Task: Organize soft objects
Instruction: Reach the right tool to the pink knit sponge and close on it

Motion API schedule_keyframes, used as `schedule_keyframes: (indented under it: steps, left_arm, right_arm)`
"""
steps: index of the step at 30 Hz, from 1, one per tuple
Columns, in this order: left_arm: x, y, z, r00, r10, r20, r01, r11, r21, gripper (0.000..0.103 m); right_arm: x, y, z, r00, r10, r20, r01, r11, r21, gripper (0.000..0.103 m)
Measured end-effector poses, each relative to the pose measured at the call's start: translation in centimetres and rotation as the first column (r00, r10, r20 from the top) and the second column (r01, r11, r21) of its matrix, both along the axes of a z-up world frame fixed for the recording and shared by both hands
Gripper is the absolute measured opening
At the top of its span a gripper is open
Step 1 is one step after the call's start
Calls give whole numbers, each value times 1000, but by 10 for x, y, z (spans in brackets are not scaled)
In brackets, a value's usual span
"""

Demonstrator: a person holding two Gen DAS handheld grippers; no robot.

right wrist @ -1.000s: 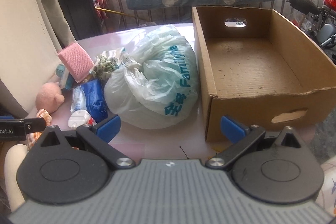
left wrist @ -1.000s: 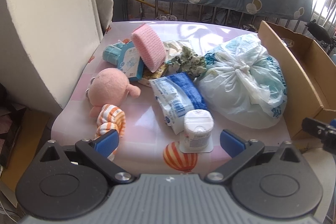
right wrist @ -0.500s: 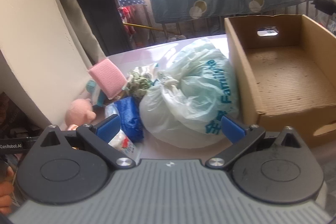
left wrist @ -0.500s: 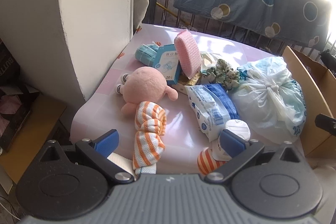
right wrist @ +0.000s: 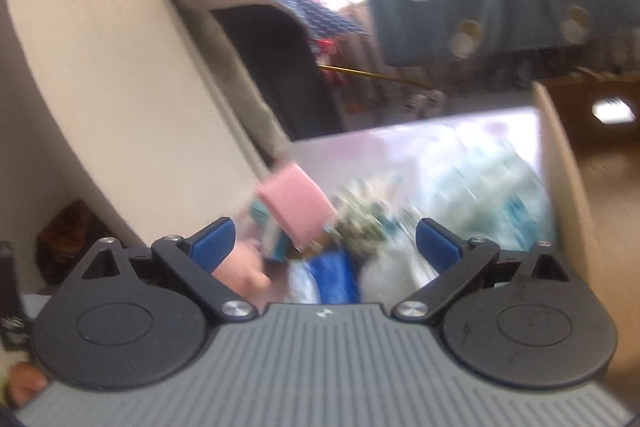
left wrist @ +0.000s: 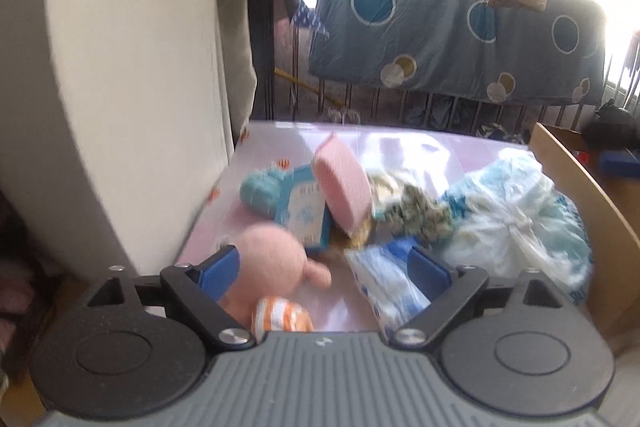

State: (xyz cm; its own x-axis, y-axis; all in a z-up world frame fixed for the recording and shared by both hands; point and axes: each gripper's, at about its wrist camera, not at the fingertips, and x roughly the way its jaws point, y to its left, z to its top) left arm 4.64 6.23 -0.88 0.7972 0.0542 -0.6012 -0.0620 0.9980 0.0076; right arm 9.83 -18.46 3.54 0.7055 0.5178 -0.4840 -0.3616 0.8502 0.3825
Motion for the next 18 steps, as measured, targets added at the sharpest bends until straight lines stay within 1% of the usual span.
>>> schedule_keyframes:
  steps: [1, 2, 3, 4, 6, 8, 10, 13, 15, 18]
  left_arm:
    - [8, -2, -1, 1000, -3, 11, 3, 1000, 20, 87]
    - [19, -3, -2, 1000, -8, 12, 8, 1000, 26, 81]
    - [28, -3, -4, 1000, -17, 9, 17, 1000, 20, 78]
    - [36, -4, -6, 1000, -26, 5, 25, 1000, 8, 73]
    - [52, -5, -11, 999, -38, 0, 38, 999, -5, 70]
    - [67, -8, -19, 999, -48, -7, 48, 999, 4, 66]
    - [82, -10, -27, 998, -56, -23, 56, 998, 9, 61]
    - [103, -10, -41, 996, -66, -57, 67, 998, 7, 58]
    - [117, -11, -48, 995, -62, -80, 64, 998, 12, 56]
    - [135, -8, -54, 993, -57, -100, 57, 998, 1, 55]
  right_arm:
    - [17, 3, 9, 998, 56, 3, -56, 998, 5, 97]
    - [34, 8, 18, 993, 121, 4, -121, 993, 9, 96]
    - [51, 13, 25, 984, 177, 10, -177, 984, 7, 96]
    - [70, 22, 30, 966, 258, 7, -258, 966, -3, 96]
    - [106, 38, 32, 926, 376, -8, -376, 926, -33, 96]
    - [143, 55, 25, 880, 470, -66, -474, 879, -54, 92]
    - [177, 70, 11, 833, 537, -133, -545, 838, -31, 91]
    - [217, 88, -15, 794, 580, -184, -589, 808, 6, 90]
    - [239, 94, -31, 781, 589, -208, -595, 803, 43, 89]
    - [269, 102, -61, 760, 601, -248, -592, 797, 117, 84]
